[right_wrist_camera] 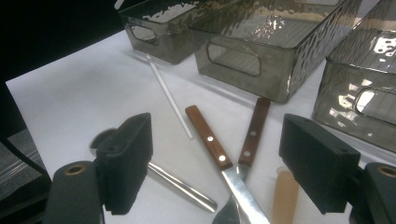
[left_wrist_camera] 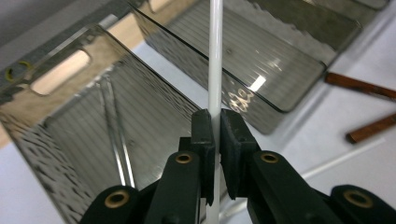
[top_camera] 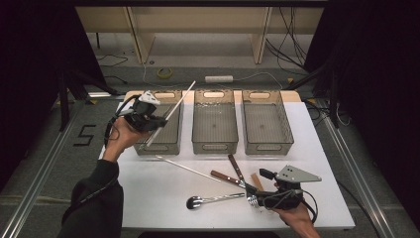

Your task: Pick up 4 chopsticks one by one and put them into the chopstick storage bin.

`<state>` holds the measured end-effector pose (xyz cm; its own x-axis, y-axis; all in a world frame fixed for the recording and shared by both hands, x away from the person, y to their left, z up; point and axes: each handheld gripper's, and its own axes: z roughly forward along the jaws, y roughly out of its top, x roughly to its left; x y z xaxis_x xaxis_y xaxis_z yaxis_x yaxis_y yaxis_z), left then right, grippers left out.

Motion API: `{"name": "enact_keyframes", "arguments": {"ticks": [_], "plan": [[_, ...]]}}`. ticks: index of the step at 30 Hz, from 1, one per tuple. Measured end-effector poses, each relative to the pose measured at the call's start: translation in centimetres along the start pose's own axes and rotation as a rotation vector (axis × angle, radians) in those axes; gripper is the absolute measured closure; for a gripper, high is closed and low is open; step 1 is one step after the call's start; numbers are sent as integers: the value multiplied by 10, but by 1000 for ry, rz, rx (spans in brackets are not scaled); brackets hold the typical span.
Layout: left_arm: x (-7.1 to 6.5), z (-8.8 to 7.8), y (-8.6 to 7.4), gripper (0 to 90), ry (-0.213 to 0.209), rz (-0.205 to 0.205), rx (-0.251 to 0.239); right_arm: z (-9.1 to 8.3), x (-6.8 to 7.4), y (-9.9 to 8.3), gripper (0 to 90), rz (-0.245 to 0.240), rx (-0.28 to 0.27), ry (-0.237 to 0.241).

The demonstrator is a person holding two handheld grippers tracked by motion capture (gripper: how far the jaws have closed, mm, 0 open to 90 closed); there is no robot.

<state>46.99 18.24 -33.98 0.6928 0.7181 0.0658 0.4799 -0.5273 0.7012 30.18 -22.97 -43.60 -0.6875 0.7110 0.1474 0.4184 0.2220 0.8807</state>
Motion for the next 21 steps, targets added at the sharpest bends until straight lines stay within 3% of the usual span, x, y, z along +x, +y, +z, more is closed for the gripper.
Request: {"name": "enact_keyframes", "arguments": {"ticks": [5,11,21], "plan": [[13,-1,8,840,41,-39,-29,0,0,0,269,-1,-1,2],[30,1,10,841,58,-98,-61,0,0,0,269,2,-2,3],[53,23,-11,840,84,-208,-39,0,-1,-1,269,8,-1,8]]}}
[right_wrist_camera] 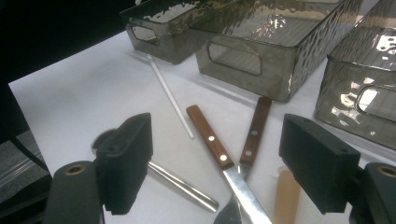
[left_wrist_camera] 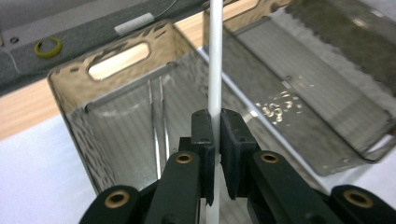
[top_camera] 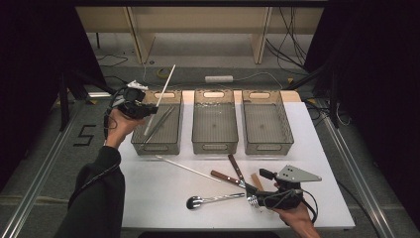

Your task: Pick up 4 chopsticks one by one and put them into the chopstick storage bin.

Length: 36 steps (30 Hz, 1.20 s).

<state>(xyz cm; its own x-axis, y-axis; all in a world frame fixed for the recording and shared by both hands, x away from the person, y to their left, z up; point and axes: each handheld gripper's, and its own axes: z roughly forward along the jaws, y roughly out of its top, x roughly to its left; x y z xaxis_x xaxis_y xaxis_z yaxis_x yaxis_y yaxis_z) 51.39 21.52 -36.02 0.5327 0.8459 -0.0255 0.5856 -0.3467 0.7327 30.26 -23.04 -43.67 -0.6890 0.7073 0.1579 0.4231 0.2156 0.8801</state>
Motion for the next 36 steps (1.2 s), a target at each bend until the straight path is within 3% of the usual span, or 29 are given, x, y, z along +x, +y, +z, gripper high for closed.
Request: {"name": "enact_keyframes", "arguments": {"ticks": [12,26,36], "plan": [[11,15,-20,841,16,-53,10,0,0,0,269,-2,1,-1],[17,27,-34,840,35,-72,35,0,1,0,268,-1,2,-1],[14,33,-37,840,39,-62,54,-1,1,0,269,2,1,-1]]}}
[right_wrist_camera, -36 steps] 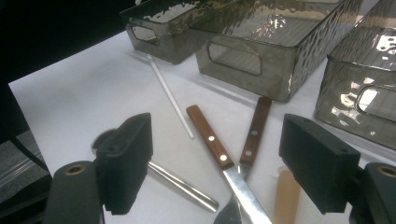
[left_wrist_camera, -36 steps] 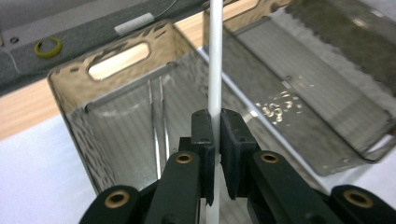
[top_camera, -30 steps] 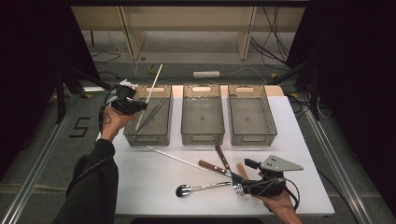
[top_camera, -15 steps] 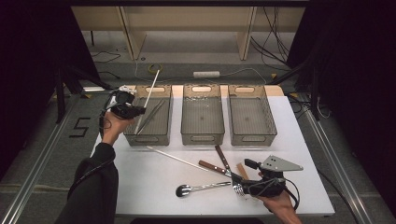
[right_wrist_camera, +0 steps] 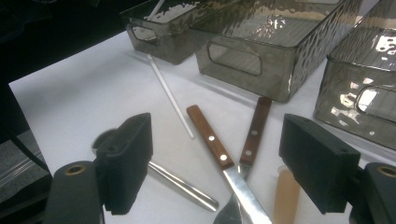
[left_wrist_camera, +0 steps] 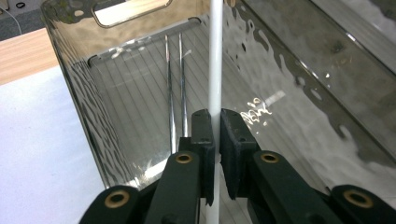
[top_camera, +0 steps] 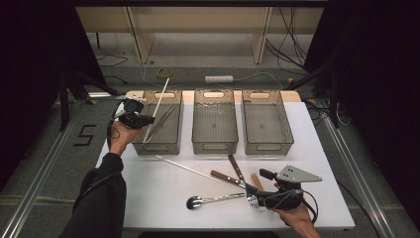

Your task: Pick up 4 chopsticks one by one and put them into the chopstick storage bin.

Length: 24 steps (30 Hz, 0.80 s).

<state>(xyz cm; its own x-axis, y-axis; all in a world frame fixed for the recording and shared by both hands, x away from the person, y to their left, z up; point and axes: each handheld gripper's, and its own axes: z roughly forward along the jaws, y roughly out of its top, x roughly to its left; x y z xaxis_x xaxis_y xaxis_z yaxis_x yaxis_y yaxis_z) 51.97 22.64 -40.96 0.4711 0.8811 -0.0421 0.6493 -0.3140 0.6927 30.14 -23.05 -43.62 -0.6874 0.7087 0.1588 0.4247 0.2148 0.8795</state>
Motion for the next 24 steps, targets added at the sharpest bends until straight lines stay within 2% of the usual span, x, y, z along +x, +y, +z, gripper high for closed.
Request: {"name": "enact_keyframes", "arguments": {"ticks": [12,20,24], "plan": [[3,4,-11,838,4,-1,26,1,0,0,268,-3,3,0],[-1,9,-15,833,13,30,53,0,0,0,269,-1,1,-3],[-3,12,-15,824,1,49,93,1,0,0,268,-4,1,-3]]}}
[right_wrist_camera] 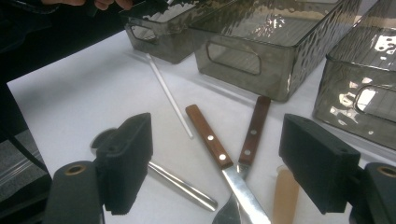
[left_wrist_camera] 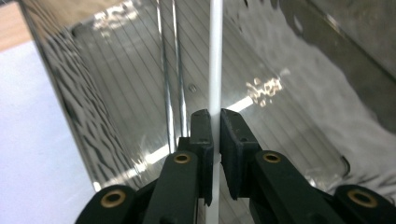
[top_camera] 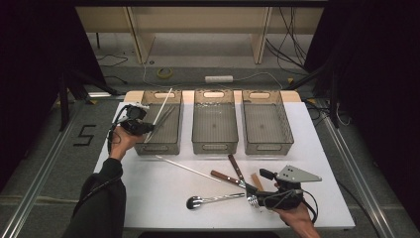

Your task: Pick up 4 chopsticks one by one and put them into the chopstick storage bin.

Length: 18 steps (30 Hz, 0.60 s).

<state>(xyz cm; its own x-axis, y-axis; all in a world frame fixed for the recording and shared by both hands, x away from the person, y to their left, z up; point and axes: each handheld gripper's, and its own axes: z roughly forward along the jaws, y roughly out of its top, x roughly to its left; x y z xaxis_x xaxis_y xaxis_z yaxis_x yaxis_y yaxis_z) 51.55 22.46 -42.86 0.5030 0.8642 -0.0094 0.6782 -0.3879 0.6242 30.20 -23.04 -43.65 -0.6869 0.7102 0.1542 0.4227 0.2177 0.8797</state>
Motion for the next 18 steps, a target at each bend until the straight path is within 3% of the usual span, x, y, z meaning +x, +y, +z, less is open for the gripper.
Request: {"name": "enact_keyframes", "arguments": {"ticks": [3,7,9,11,12,13,15,18], "plan": [[1,-2,0,800,29,-6,-21,0,1,0,269,1,-1,0],[-3,-10,0,730,30,-1,-48,-1,0,0,269,2,0,-1],[-9,-16,-1,677,14,3,-75,-1,0,0,268,0,-1,-1],[-15,-20,-1,615,-15,37,-68,-1,0,0,269,1,0,-2],[-18,-23,1,580,-7,54,-62,-1,0,0,268,-2,-2,-2],[-21,-27,2,558,-15,60,-83,-1,1,0,269,-3,-1,-1],[-25,-37,4,520,-60,69,-110,-2,2,1,269,-10,-3,-2],[-35,-48,7,441,-82,115,-93,-3,2,1,268,-10,-8,-1]]}}
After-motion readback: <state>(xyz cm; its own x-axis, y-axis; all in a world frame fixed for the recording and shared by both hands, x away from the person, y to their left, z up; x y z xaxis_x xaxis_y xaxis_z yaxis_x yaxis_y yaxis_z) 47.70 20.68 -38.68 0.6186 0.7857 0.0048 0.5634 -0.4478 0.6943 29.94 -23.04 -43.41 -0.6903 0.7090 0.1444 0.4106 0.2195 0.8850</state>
